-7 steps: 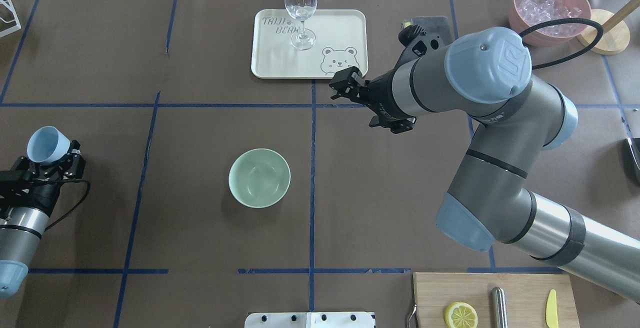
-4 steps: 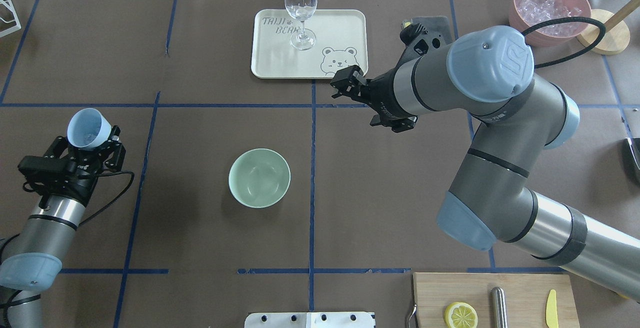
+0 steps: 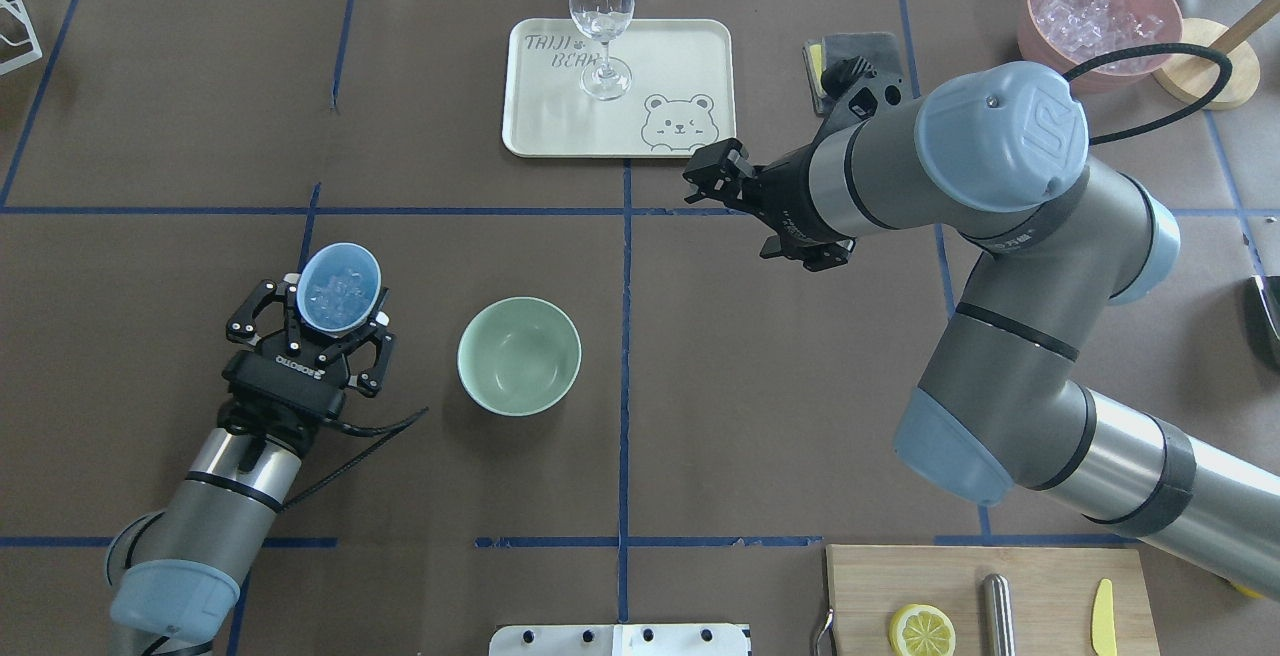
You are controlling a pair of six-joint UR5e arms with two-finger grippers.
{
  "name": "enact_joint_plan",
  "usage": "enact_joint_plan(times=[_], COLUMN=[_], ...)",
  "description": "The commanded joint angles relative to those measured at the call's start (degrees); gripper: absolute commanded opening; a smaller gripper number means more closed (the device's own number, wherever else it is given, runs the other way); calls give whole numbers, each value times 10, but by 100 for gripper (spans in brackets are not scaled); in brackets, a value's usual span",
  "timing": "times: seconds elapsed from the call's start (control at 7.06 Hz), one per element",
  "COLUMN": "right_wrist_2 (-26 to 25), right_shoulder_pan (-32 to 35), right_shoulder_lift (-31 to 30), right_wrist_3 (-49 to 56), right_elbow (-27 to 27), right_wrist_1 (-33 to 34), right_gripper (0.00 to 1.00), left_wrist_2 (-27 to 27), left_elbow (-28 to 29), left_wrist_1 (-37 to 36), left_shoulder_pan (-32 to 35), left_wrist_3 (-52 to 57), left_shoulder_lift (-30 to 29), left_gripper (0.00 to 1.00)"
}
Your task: Pour ice into bowl
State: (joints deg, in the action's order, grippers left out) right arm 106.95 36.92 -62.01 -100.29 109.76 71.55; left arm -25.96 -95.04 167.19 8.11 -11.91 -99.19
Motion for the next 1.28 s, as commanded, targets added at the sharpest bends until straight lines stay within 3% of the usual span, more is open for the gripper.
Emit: enact_joint_plan(times=[0.0, 0.28, 0.43, 0.57, 0.85, 1.13], right_wrist_2=[3, 2, 6, 6, 5, 3], right_shoulder_pan=[8, 11, 21, 25, 26, 25], right_shoulder_lift=[-12, -23, -24, -24, -24, -32], right_wrist_3=[1, 2, 2, 3, 4, 4], right_elbow=[1, 1, 1, 0, 0, 0], right_wrist_1=[0, 0, 0, 0, 0, 0], right_gripper=[100, 100, 100, 100, 100, 100], left_wrist_2=[8, 8, 7, 7, 7, 7], left_elbow=[-5, -35, -42, -44, -70, -65], left_wrist_1=[-83, -270, -348, -367, -477, -568], left_shoulder_pan=[-17, -20, -20, -20, -22, -24], left_wrist_3=[65, 71, 161, 220, 338, 344], left_shoulder_lift=[-15, -48, -85, -89, -93, -102], left_gripper=[0, 0, 0, 0, 0, 0])
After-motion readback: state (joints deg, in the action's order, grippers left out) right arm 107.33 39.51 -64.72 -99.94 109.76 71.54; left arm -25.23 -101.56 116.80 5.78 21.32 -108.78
